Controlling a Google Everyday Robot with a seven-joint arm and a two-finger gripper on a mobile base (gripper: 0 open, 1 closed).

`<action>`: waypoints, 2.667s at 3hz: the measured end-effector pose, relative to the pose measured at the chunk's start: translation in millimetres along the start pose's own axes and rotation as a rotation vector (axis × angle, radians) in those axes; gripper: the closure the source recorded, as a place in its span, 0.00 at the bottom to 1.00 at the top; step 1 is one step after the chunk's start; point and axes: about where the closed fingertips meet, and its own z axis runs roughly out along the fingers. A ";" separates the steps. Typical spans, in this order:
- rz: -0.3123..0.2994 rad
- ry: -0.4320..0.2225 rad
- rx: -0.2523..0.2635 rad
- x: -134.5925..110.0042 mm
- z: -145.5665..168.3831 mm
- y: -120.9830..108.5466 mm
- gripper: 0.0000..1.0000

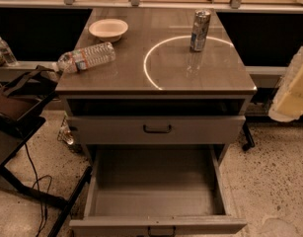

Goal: Place redbull can into middle drawer

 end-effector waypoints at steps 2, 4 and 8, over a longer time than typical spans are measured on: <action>0.000 -0.001 0.001 -0.3 -0.3 -0.2 0.00; 0.270 -0.227 0.028 34.2 77.8 -57.8 0.00; 0.546 -1.072 0.346 -25.9 159.6 -257.5 0.00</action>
Offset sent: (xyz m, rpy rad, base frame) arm 0.0297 0.0060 0.0000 0.0572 -0.0581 -0.0191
